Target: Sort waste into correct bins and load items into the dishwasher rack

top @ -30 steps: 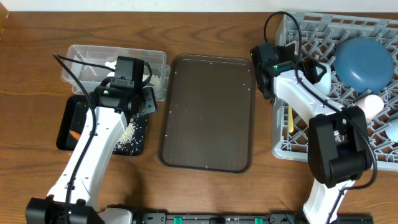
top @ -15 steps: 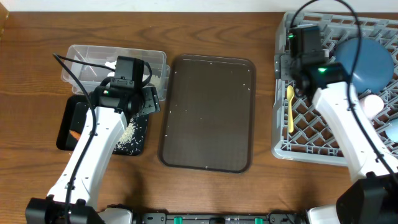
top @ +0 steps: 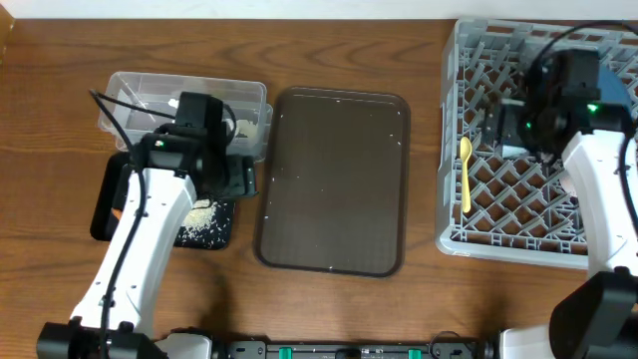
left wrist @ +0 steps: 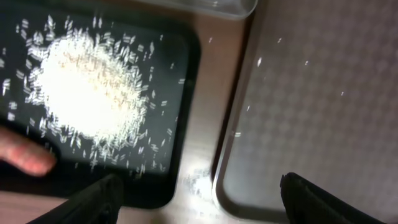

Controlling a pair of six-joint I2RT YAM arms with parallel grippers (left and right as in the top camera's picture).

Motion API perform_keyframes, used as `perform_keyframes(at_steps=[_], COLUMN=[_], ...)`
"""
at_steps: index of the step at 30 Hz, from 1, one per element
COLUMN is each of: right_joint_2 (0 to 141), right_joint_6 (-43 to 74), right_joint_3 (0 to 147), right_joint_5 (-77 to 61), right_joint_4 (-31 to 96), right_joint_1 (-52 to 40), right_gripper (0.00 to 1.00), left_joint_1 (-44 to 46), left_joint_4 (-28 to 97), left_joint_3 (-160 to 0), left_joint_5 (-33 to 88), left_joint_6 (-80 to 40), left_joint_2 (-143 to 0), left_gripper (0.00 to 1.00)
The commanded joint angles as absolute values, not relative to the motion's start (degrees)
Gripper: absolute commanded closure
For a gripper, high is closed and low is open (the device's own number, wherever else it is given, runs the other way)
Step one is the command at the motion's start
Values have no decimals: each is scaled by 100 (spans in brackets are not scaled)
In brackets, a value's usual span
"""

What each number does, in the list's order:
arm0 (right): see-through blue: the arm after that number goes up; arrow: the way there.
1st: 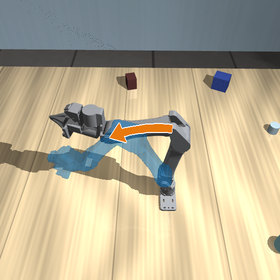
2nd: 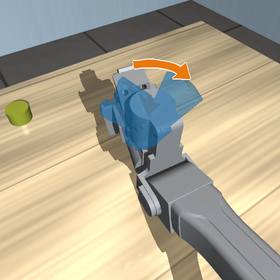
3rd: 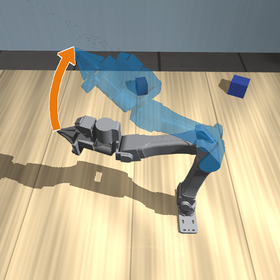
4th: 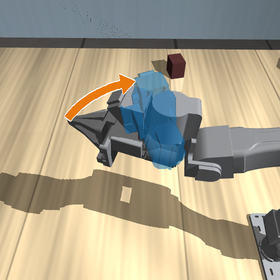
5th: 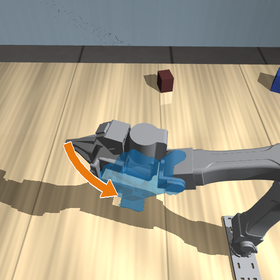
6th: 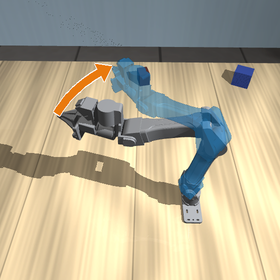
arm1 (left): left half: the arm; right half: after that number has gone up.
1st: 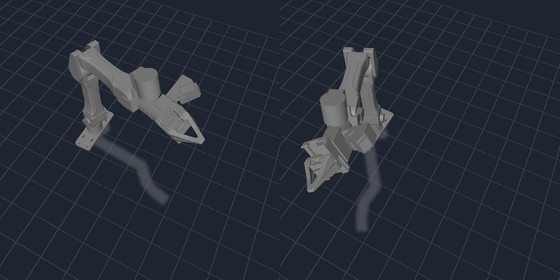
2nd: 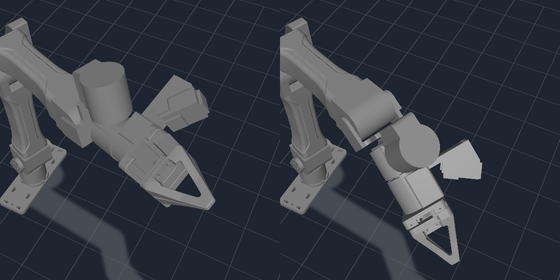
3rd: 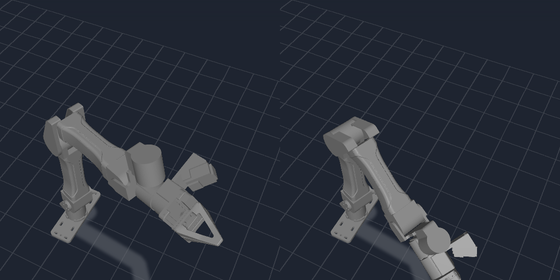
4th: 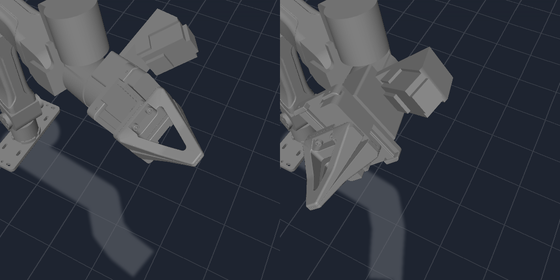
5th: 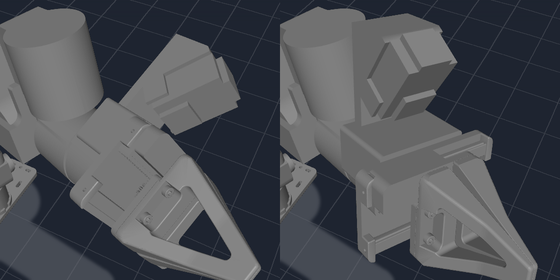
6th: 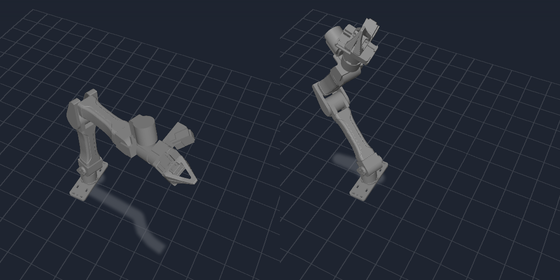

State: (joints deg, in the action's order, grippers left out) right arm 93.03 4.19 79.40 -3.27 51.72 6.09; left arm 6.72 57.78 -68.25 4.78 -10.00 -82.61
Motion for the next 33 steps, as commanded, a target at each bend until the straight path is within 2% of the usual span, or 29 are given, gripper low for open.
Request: perform_keyframes(at_steps=[1, 8, 17, 18, 22, 27, 33], right_joint_2=[9135, 8538, 6069, 5800, 4842, 4228, 4128], right_joint_6=[464, 460, 423, 427, 425, 423, 423], right_joint_3=[7985, 7806, 5586, 5395, 4831, 4689, 4689], right_joint_5=[-307, -563, -917, -878, -799, -794, -797], right_joint_4=[5378, 5741, 4099, 3962, 3599, 3798, 4195], right_joint_1=[757, 1105, 1177, 1177, 1175, 1175, 1175], right_gripper=[1, 1, 1, 1, 1, 1, 1], left_joint_1=[569, 569, 569, 569, 569, 569, 569], left_joint_4=[6104, 6047, 4967, 4939, 4923, 4939, 4941], left_joint_3=[-6960, -6619, -5183, -5059, -4818, -4818, -4818], left_joint_5=[600, 532, 534, 532, 537, 537, 537], left_joint_6=[-882, -862, -773, -770, -770, -770, -770], left_joint_2=[-8230, -7540, -4906, -4648, -3839, -3426, -3413], left_gripper=[17, 17, 17, 9, 8, 8, 7])
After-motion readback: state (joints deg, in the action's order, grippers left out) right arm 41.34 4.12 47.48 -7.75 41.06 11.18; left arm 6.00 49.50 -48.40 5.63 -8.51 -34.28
